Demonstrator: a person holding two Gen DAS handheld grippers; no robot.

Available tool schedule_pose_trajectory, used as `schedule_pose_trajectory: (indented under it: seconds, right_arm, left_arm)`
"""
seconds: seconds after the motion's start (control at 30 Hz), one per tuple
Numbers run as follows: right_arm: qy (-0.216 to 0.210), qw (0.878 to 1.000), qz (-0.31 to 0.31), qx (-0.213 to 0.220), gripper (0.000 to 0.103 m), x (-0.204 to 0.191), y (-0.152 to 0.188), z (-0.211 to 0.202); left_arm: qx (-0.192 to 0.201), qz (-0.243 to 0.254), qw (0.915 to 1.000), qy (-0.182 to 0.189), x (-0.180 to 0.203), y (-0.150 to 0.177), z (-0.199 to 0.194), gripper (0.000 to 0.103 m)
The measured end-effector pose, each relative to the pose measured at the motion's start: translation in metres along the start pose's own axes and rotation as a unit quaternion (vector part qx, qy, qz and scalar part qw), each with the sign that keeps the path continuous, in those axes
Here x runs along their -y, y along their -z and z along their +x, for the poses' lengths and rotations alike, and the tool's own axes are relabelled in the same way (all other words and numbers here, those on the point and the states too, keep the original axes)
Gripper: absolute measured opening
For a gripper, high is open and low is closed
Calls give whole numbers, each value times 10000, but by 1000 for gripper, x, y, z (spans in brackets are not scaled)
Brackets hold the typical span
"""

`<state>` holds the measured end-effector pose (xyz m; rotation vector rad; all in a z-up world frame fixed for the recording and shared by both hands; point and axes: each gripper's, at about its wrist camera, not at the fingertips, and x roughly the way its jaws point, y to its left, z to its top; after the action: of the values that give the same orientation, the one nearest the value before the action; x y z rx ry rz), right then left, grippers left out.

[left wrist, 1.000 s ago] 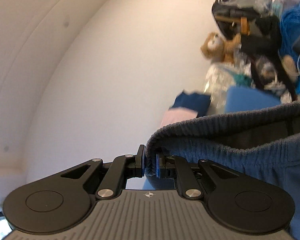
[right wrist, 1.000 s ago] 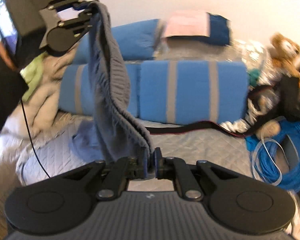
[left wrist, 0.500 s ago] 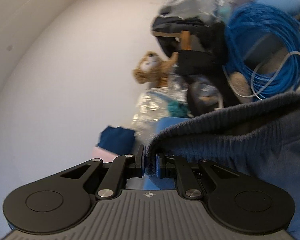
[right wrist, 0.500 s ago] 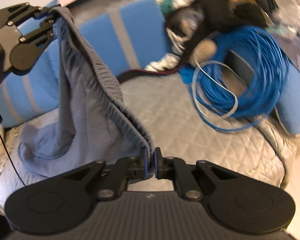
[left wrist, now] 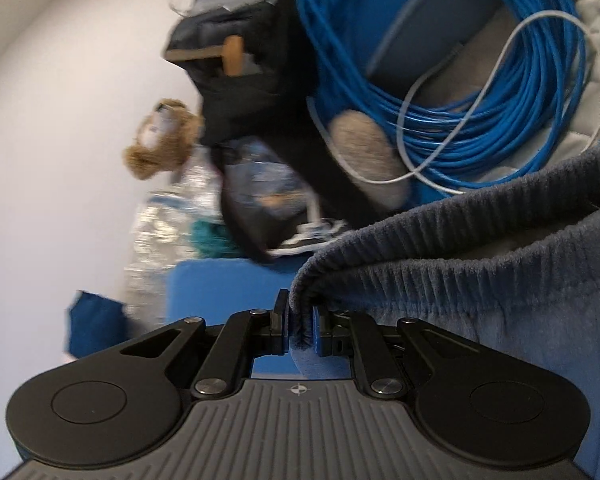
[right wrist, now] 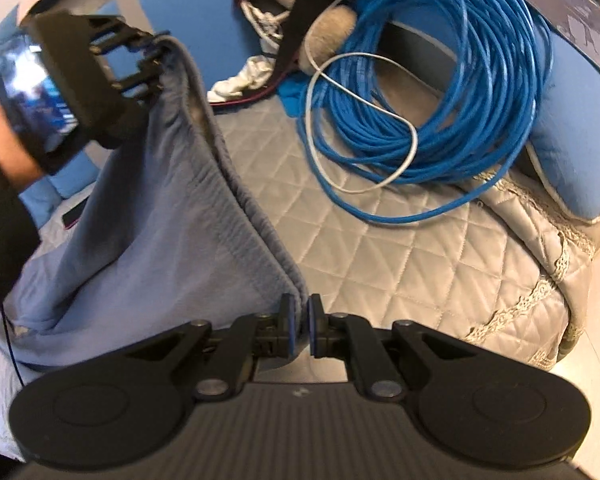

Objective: Fold clothes
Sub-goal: 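Lift the sweatpants by the waistband with both grippers and spread them, then lay the sweatpants flat on the bed and open both grippers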

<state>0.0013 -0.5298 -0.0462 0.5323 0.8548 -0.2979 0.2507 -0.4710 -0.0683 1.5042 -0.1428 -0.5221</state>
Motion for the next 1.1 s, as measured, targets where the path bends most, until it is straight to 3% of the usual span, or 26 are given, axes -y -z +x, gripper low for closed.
schedule_pose_trajectory:
  seconds: [0.17,0.23,0.27,0.3,0.33,0.4,0.43,0.47,0.5,0.53,0.77,0.87,0.93,1.03,1.1]
  right_arm:
    - [87,9998,134,-127,6,12,-4,22]
    - [123,9996,163,-185,6,15,-3,31]
    - [150,9995,172,-214,6,16,-3,35]
    - [185,9994,178,-242,7,17,-3,39]
    - [238,9992,177,-266,9,17,-2,42]
    - [445,9988,70,-206,46,16,-2,45]
    - [541,9985,-29,-86,56,16,-2,44]
    - [566,9983,-128,59,77,15,-3,42]
    - [516,9982,-221,188,88,14,-3,40]
    - [420,9982,-323,291,89,14,-4,38]
    - [-628,9930,-787,623,84,6,-22,43]
    - [-1130,9871,-1012,505,82,2,-35,59]
    - [-1326,9841,-1127,370,78,-1,-43,73]
    - [-1397,9826,-1201,217,72,-3,-53,92]
    - [-1385,9821,-1267,162,67,-5,-56,102]
  left_arm:
    - [-153,106,9989,441,42,-6,40,13]
    - [-232,119,9984,509,55,-5,53,29]
    - [-297,110,9987,391,59,-4,59,50]
    - [-328,-43,9991,265,57,-3,59,63]
    - [-350,-228,9990,141,54,-1,58,66]
    - [-394,-597,9974,-106,46,3,57,84]
    - [-426,-829,9955,-143,40,6,53,87]
    - [-475,-1082,9929,-161,31,11,47,87]
    - [-517,-1381,9890,-132,22,17,40,88]
    - [-546,-1640,9849,-34,15,24,30,88]
    - [-590,-2990,9515,413,-29,87,-53,89]
    - [-625,-3646,9266,679,-48,122,-89,94]
    - [-593,-4121,9047,909,-60,145,-113,96]
    - [-591,-4753,8706,1123,-71,180,-145,98]
    - [-607,-4991,8560,1201,-71,200,-165,98]
